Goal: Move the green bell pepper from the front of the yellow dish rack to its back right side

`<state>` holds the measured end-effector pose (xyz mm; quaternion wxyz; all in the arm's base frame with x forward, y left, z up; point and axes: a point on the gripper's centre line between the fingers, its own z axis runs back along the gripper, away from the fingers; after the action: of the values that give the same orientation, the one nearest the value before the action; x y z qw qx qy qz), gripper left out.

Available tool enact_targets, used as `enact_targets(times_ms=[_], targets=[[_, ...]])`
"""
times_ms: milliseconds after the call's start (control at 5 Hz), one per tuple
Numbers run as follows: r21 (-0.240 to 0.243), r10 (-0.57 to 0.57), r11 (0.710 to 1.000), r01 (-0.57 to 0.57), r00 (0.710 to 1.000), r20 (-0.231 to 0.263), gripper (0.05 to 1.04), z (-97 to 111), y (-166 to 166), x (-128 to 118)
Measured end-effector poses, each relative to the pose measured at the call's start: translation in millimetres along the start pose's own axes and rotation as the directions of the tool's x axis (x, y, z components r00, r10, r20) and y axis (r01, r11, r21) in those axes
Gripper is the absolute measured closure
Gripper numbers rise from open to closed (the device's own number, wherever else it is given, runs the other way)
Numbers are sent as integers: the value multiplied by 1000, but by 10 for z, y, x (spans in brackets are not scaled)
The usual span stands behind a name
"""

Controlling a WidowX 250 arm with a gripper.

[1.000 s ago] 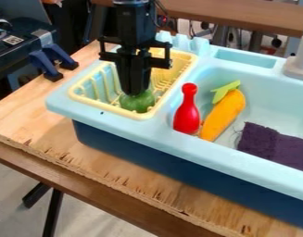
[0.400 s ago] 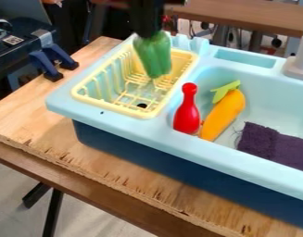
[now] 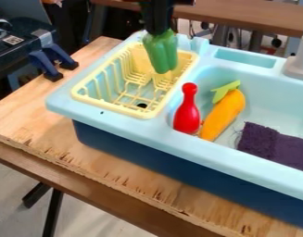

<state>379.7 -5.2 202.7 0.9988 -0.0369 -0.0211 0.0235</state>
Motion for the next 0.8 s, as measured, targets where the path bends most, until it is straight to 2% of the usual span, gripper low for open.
enact_targets(times_ms=[200, 400, 800], targets=[[3, 4, 1000, -4, 999, -46, 962, -196, 19, 122], [3, -12, 1000, 12, 998, -61, 962, -275, 10, 208], [8, -32, 999, 32, 998, -52, 934, -305, 7, 271]])
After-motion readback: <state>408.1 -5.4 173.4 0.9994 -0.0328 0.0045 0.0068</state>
